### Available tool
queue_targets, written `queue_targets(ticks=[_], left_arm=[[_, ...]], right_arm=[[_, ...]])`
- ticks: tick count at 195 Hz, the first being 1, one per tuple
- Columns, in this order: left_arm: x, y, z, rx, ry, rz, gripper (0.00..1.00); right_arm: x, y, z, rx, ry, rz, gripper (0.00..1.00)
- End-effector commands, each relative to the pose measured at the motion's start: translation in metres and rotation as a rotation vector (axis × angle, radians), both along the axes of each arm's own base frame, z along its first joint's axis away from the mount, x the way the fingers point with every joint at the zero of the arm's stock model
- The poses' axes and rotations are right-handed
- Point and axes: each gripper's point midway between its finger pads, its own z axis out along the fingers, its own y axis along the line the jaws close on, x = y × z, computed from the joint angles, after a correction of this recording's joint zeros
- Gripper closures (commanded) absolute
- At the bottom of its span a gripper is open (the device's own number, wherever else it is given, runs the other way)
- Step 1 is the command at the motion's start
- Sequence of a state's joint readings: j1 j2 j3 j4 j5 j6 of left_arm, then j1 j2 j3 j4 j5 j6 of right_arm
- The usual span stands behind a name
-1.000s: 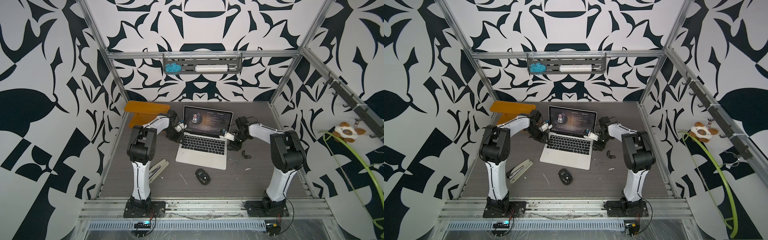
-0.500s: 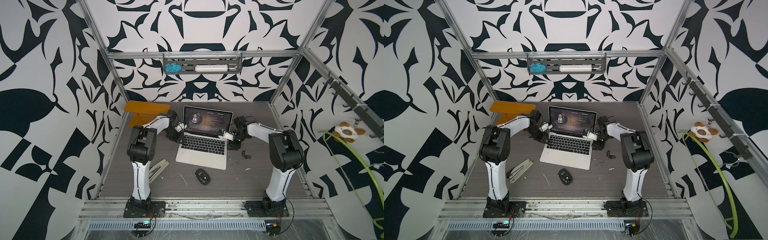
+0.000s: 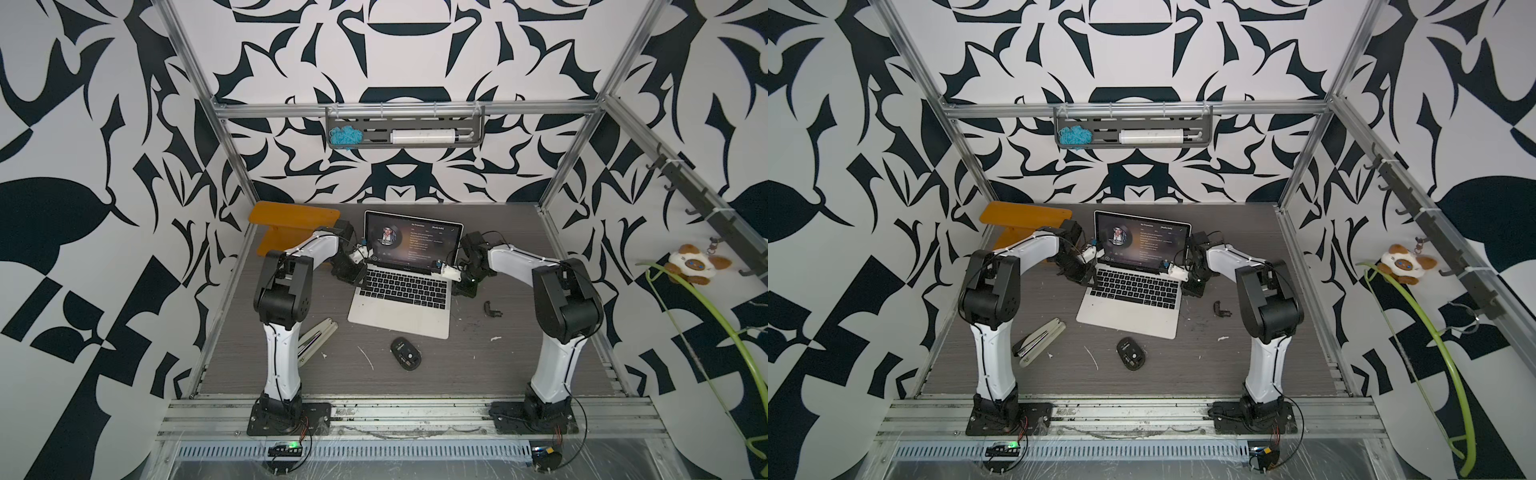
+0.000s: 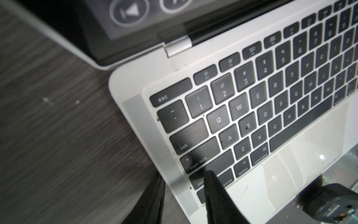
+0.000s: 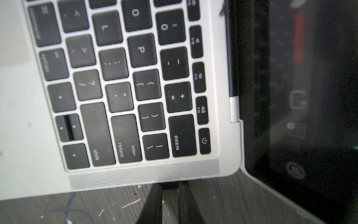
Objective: Remove the wireless mouse receiver from the laptop
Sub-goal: Take out the USB plug from the USB port.
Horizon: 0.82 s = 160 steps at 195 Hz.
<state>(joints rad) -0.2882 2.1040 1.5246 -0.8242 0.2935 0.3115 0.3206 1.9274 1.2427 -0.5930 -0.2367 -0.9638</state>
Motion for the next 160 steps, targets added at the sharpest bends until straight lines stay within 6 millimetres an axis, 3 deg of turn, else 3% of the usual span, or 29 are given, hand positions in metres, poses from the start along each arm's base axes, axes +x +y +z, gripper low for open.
queue_targets(ticks=[1, 35, 90, 160], left_arm=[[-0.031, 0.007, -0.032, 0.059, 0.136, -0.019, 0.61], [-0.031, 0.012, -0.035, 0.093, 0.141, -0.014, 0.61], [-0.029, 0.027, -0.043, 0.209, 0.144, -0.003, 0.62], [-0.027, 0.035, -0.046, 0.260, 0.156, 0.015, 0.62]], right_arm=[[-0.027, 0.022, -0.022, 0.073, 0.069, 0.034, 0.93], [-0.028, 0.017, -0.015, 0.083, 0.043, 0.027, 1.00], [-0.017, -0.012, 0.004, 0.081, -0.015, -0.043, 1.00], [-0.024, -0.036, -0.003, 0.019, -0.014, -0.079, 1.00]])
